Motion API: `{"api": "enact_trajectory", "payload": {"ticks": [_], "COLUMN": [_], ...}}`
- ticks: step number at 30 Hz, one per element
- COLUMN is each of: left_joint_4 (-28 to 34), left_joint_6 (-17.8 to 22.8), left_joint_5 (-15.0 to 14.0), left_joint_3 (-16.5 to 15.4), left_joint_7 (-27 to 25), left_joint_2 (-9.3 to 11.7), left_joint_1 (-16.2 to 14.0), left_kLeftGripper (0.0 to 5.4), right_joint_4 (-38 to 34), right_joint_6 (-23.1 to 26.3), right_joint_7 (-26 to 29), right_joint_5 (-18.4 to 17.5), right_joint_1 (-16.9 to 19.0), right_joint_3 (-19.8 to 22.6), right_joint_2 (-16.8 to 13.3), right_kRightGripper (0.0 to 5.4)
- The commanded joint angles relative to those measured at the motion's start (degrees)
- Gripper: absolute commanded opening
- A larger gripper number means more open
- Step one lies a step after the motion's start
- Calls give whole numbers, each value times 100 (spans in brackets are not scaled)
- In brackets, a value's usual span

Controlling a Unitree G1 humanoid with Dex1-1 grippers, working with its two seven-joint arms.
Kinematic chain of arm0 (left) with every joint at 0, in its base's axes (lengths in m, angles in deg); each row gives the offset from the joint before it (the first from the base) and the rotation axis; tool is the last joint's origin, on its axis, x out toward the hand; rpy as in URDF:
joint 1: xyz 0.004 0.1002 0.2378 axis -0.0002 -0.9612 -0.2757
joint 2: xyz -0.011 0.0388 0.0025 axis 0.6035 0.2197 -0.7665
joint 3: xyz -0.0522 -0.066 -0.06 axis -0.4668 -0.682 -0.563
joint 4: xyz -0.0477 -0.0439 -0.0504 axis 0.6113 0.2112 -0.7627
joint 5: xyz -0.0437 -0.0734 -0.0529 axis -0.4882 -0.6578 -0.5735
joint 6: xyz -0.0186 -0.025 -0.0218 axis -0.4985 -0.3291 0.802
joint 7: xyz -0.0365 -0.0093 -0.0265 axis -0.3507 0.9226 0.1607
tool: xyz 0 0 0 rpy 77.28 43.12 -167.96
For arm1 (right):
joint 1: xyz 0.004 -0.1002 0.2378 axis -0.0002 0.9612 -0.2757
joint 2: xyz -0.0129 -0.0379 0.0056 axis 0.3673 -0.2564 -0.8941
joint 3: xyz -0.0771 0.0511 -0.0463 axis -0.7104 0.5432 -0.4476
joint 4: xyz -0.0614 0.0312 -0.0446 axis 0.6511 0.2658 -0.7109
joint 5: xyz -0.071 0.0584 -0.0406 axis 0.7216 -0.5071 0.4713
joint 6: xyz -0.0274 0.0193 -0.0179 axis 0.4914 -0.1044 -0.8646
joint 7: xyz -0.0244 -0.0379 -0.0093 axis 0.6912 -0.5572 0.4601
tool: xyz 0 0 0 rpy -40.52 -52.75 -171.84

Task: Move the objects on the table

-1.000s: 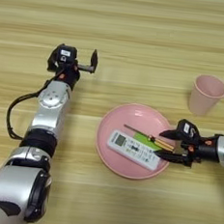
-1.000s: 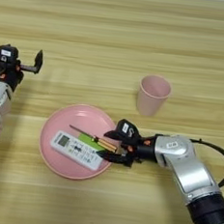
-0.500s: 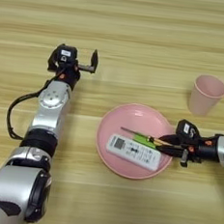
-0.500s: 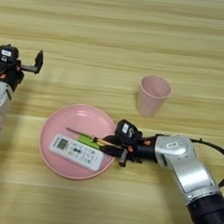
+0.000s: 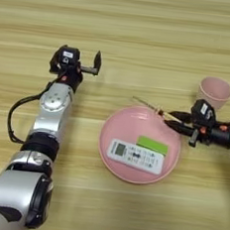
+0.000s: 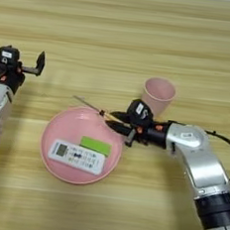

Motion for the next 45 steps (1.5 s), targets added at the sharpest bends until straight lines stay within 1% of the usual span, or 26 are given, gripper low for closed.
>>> {"api": "enact_trajectory", "payload": {"ticks": [1,3,5,8,11,18,20,22,28,34,39,40,42,45], "left_joint_4": [-66,-80,-85,-95,-86,-95,-98,-96,-137,-184,-204,-205,-205,-199], "left_joint_6": [-31,-35,-39,-48,-54,-73,-75,-77,-82,-98,-110,-112,-115,-120], "left_joint_5": [36,34,34,32,20,-7,-13,-14,-19,-19,-17,-17,-17,-13], "left_joint_3": [4,0,-2,-6,-14,-35,-39,-41,-46,-46,-44,-43,-42,-37], "left_joint_7": [9,5,3,2,-11,-26,-28,-27,-24,-16,-15,-14,-12,-6], "left_joint_2": [-2,3,8,13,19,26,30,31,33,29,22,21,17,11], "left_joint_1": [102,111,114,116,111,116,116,115,139,165,176,176,176,172], "left_kLeftGripper": [540,540,540,540,540,540,540,540,540,540,540,540,540,540], "right_joint_4": [-146,-50,96,336,536,1286,1717,2074,2307,2405,2482,2493,2506,2486], "right_joint_6": [103,154,182,171,95,-54,-75,-108,-224,-305,-305,-308,-315,-382], "right_joint_7": [-292,-449,-547,-588,-613,-801,-1065,-1251,-1251,-1201,-1192,-1191,-1185,-1132], "right_joint_5": [-256,-264,-203,-60,77,568,785,921,1039,1144,1098,1089,1078,1026], "right_joint_1": [50,112,159,188,191,20,-139,-290,-366,-378,-409,-412,-416,-398], "right_joint_3": [534,686,747,690,576,174,105,85,-15,-96,-60,-52,-41,-9], "right_joint_2": [-53,-63,-94,-125,-81,93,187,268,398,411,440,442,445,445], "right_kRightGripper": [91,91,91,91,91,91,91,91,91,91,158,158,189,217]}}
